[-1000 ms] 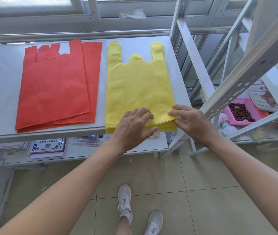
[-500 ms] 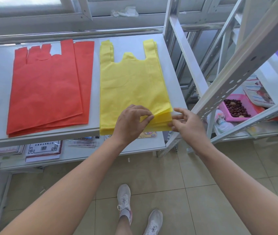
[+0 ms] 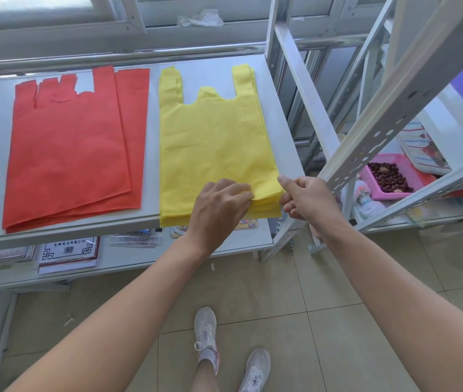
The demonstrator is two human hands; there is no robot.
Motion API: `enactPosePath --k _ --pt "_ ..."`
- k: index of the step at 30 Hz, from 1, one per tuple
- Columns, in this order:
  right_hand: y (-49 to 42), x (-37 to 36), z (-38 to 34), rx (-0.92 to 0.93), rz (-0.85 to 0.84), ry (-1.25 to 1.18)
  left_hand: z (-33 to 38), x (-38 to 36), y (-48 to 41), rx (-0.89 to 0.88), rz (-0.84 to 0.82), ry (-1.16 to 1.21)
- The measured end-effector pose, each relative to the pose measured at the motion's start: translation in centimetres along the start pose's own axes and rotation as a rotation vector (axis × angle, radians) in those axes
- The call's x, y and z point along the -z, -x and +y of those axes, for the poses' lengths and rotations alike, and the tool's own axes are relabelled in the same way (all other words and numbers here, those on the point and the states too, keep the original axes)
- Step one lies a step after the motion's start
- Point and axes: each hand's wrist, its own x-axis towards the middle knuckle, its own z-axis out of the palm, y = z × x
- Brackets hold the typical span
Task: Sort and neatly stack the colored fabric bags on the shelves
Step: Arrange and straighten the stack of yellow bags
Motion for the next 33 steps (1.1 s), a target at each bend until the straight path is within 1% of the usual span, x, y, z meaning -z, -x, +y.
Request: enactPosePath --k 3,6,9,11,14,17,19,21,23,26,29,30,31,33 --pt "0.0 0.1 -0.6 0.013 -0.026 0.054 -0.1 -0.3 0.1 -0.06 0.006 -0.061" --pt "-0.2 0.2 -0.8 0.017 -0.051 0.093 -0.2 -0.2 0.3 -0.079 -0.021 -0.063" --pt "-0.3 0.3 -0.6 0.046 -0.064 0.12 -1.0 1.3 1.3 -0.041 -0.02 -0.036" --pt "-0.2 0.5 -0.5 0.054 -0.064 0.142 -2.5 2.9 2.8 0.02 0.001 -0.035" --pt "-0.2 0.6 -0.2 0.055 -0.06 0.16 -5.5 5.2 5.4 0.176 0.056 -0.057" --pt "0.0 0.6 0.0 0.064 -0.034 0.174 -7.0 7.1 7.1 0.445 0.109 -0.015" --pt "0.4 0.5 -0.1 0.08 -0.007 0.198 -6.6 8.0 7.2 0.604 0.152 0.115" --pt "0.6 0.5 -0.2 0.101 0.011 0.246 -5.7 8.5 6.8 0.729 0.166 0.304" --pt "0.9 0.4 -0.4 0.12 0.015 0.288 -5.1 8.7 6.2 0.829 0.128 0.443" --pt "1.1 0.4 -0.7 0.137 0.012 0.307 -4.7 8.7 5.4 0.979 0.087 0.584" --pt "0.9 0.5 -1.0 0.136 0.005 0.314 -5.3 8.8 4.1 1.222 0.081 0.802" --pt "0.8 0.5 -1.2 0.125 -0.006 0.306 -5.7 8.9 3.8 1.275 0.073 0.863" --pt "0.7 0.4 -1.4 0.107 -0.023 0.293 -6.1 9.0 3.5 1.295 0.051 0.877" --pt "0.7 0.3 -2.1 0.062 -0.066 0.269 -6.9 9.0 3.0 1.263 0.003 0.867"
